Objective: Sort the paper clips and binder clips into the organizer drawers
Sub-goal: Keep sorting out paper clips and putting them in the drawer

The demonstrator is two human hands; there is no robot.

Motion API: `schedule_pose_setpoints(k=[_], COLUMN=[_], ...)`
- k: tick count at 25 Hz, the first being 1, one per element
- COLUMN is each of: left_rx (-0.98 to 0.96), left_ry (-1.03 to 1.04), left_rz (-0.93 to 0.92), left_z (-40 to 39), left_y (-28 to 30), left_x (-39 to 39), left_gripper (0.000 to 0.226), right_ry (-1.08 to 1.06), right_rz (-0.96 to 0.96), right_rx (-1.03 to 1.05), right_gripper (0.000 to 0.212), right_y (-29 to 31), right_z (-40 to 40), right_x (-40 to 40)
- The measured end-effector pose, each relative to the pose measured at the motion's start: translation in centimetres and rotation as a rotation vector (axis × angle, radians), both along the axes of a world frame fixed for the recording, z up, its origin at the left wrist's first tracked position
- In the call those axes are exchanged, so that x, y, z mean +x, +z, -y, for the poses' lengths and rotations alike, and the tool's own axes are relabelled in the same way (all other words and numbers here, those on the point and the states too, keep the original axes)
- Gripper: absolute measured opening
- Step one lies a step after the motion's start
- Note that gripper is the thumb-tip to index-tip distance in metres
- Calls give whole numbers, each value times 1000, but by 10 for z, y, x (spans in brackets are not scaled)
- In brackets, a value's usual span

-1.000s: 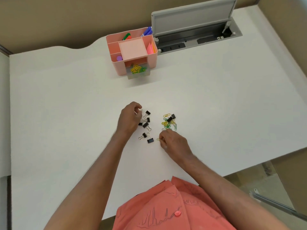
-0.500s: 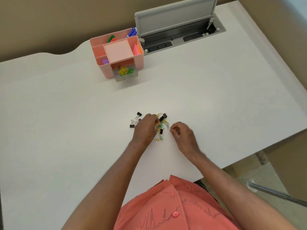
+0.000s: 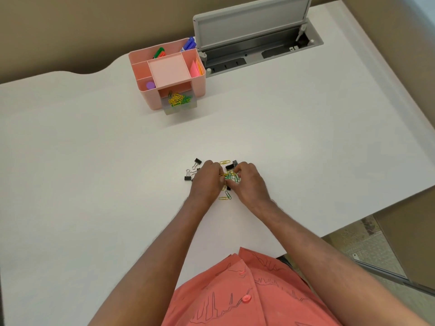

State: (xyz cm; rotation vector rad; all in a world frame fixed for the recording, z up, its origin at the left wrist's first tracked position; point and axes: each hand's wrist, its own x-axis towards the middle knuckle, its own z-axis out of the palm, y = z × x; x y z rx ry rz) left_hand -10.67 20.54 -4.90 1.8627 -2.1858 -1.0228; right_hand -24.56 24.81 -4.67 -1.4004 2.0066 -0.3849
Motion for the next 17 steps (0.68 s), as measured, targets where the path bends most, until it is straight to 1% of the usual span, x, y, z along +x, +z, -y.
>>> schedule_pose_setpoints(k=[3,5,10,12,15,17], left_rx=[21,32,62,99,149,156], left_ry=[45,68,124,162,236,283], left_rz=[-68,-117,-186,-232,-298,-351], left_z=[1,1,-2,-3,-3,1], left_y=[0,-2,-6,-7,-3,6], left_x=[4,8,12,16,28,37], left_gripper=[8,8,19,18,11,15], right_ry=[13,36,134,191,261,256], right_rz=[-7,-22,-62,-81,-130,-136], right_rx=[38,30,26,19,-55,-88], right_gripper=[22,17,17,16,15,16], right_y=[2,3,6,6,4,3], right_z=[8,9,10,10,7,3], right_x=[4,6,2,-1,-4,-5])
